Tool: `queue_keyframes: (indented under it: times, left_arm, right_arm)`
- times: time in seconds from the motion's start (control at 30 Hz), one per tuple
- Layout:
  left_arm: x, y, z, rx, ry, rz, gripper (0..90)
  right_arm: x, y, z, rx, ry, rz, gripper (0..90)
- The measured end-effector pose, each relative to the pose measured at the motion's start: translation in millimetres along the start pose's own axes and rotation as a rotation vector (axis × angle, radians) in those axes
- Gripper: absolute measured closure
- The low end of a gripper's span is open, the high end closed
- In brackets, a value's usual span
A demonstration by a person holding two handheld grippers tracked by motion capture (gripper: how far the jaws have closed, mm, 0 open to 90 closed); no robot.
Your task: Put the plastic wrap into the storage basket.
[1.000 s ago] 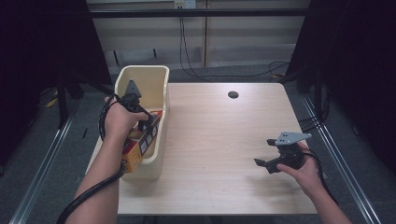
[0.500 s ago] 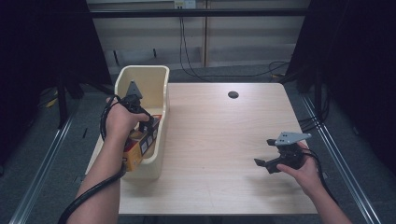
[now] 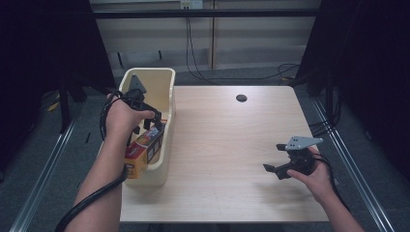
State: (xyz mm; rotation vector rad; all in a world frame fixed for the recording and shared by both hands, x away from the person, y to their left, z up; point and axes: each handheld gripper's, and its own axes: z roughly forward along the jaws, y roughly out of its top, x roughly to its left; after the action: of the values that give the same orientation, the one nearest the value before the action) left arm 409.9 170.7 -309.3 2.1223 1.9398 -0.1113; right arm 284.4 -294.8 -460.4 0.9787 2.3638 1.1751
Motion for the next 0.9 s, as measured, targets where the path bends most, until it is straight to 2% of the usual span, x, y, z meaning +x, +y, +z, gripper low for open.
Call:
queue_keyframes:
  times: [0.13, 0.37, 0.53, 0.57, 0.67, 0.7, 0.9]
  left_arm:
    - [-2.6, 1.0, -4.5, -0.021, -0.007, 0.018, 15.8]
    - [-9.6, 2.5, -12.3, -0.07, -0.036, 0.051, 10.6]
    - [-15.1, 3.2, -14.5, -0.065, -0.056, 0.059, 10.5]
    - [-18.1, 3.9, -15.4, -0.081, -0.057, 0.071, 10.5]
    - [-22.1, 4.1, -16.0, -0.083, -0.061, 0.08, 10.6]
    - [-28.1, 4.7, -15.6, -0.077, -0.06, 0.102, 10.5]
    - [-38.8, 5.0, -15.2, -0.084, -0.075, 0.122, 10.6]
  right_arm:
    - [0.0, 0.2, -0.8, -0.003, -0.006, 0.0, 5.5]
    - [-0.2, 0.1, -1.0, -0.005, -0.003, 0.002, 5.5]
    - [-0.1, 0.1, -0.9, -0.005, -0.002, 0.0, 5.5]
    - [-0.2, -0.6, -0.9, 0.005, -0.002, -0.002, 5.5]
    - [0.1, -1.0, -1.0, 0.002, 0.004, 0.0, 5.5]
    - [0.7, -0.8, -1.7, 0.0, 0.004, 0.0, 5.5]
    - [1.6, -0.9, -0.9, 0.002, 0.002, -0.005, 5.5]
